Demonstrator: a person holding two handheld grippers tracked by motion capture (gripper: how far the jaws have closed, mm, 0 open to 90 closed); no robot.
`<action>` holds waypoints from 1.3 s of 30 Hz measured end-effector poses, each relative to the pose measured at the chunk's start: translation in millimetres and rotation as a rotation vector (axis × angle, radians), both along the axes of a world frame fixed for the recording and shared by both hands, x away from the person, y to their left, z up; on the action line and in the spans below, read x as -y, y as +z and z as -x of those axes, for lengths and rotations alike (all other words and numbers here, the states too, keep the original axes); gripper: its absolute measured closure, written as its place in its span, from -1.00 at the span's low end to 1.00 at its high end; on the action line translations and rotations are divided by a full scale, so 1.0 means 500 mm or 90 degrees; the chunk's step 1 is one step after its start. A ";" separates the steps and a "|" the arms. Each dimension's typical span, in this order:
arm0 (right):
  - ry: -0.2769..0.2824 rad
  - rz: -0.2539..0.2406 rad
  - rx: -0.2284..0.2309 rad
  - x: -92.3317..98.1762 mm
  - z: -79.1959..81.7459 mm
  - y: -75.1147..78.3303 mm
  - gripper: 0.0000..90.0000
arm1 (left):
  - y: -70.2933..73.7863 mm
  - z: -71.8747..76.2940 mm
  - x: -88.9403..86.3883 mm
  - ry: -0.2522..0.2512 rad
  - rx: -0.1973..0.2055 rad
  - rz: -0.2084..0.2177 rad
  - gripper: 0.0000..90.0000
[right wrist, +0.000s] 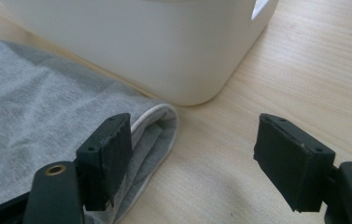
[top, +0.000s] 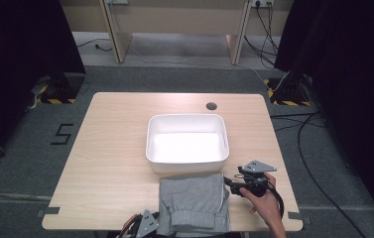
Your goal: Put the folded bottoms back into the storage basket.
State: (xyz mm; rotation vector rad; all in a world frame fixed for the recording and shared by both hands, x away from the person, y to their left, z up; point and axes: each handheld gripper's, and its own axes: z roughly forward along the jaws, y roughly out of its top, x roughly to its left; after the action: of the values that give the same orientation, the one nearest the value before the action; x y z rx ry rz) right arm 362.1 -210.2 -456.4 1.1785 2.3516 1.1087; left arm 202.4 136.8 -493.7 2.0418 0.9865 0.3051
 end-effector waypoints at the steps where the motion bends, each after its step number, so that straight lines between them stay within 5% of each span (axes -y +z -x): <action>1: -0.001 0.000 0.002 0.000 0.000 0.000 -0.37 | 0.001 0.005 0.001 0.000 -0.005 0.002 -0.63; 8: 0.006 0.010 0.001 -0.007 0.000 -0.003 -0.37 | 0.000 -0.002 0.035 -0.032 -0.007 0.030 -0.63; 20: 0.013 -0.008 -0.003 -0.016 -0.005 -0.004 -0.37 | 0.001 -0.040 0.041 -0.039 -0.021 0.068 -0.20; 23: 0.022 -0.026 -0.005 -0.021 -0.006 -0.005 -0.37 | 0.000 -0.041 0.043 -0.046 -0.009 0.052 -0.04; 29: 0.020 -0.041 0.004 -0.024 -0.002 0.008 -0.37 | 0.002 -0.050 0.035 -0.054 -0.017 0.066 0.43; 32: 0.026 -0.047 0.012 -0.026 0.000 0.015 -0.38 | 0.003 -0.049 0.035 -0.057 -0.010 0.060 0.50; 39: 0.047 0.005 -0.020 -0.059 -0.012 -0.027 -0.41 | 0.007 -0.046 0.022 -0.072 -0.001 0.044 0.62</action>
State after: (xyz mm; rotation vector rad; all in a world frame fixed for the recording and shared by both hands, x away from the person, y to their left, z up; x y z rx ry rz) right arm 368.0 -180.9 -470.1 1.1217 2.4392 1.1110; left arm 225.4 125.8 -490.4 2.0263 0.8678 0.2073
